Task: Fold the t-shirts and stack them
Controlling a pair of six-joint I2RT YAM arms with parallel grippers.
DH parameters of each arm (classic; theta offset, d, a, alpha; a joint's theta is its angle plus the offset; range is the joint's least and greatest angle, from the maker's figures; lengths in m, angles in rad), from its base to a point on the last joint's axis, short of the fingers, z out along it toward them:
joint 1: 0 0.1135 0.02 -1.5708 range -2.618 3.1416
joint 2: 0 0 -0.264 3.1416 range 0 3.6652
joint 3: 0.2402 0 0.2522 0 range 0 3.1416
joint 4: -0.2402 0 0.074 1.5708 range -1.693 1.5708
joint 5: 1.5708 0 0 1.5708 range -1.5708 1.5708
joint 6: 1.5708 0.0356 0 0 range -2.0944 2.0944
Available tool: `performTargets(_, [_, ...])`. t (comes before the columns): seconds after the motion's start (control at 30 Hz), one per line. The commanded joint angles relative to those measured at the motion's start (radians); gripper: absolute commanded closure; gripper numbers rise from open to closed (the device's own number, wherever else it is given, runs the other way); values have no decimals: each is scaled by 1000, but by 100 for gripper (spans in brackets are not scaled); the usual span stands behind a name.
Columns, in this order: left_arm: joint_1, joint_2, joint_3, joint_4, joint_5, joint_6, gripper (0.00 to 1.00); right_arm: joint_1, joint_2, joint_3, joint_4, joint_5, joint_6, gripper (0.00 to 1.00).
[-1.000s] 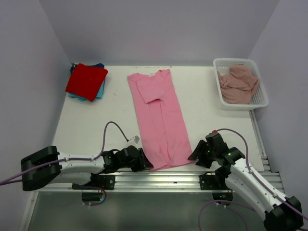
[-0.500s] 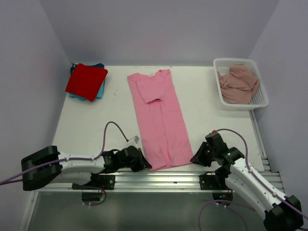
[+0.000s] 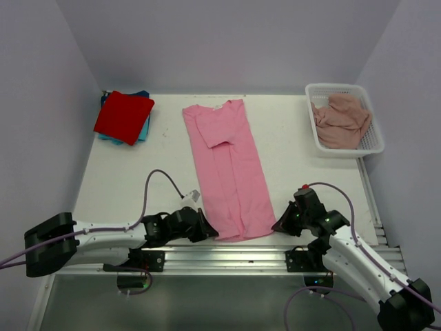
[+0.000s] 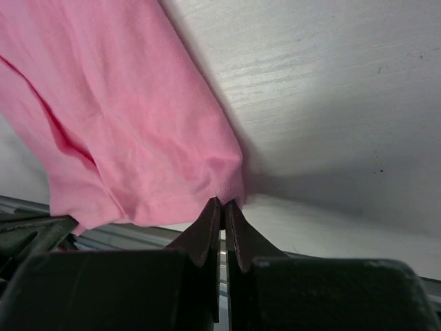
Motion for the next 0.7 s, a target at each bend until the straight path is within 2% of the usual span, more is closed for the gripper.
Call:
performTargets(0.0, [-5, -45, 77, -30, -103, 92, 100, -5, 4, 66, 57, -40, -40, 100])
performTargets(0.23, [-4, -60, 155, -150, -199, 158, 100, -5, 115, 186, 103, -27, -144, 100])
performTargets(0.4, [5, -102, 171, -318, -321, 145, 100, -5, 250, 264, 188, -9, -175, 100])
performTargets(0.53, [68, -132, 160, -340, -370, 234, 100, -5, 353, 316, 242, -10, -201, 100])
performTargets(0.67, [175, -137, 168, -253, -361, 397, 100, -5, 424, 404, 261, 20, -233, 100])
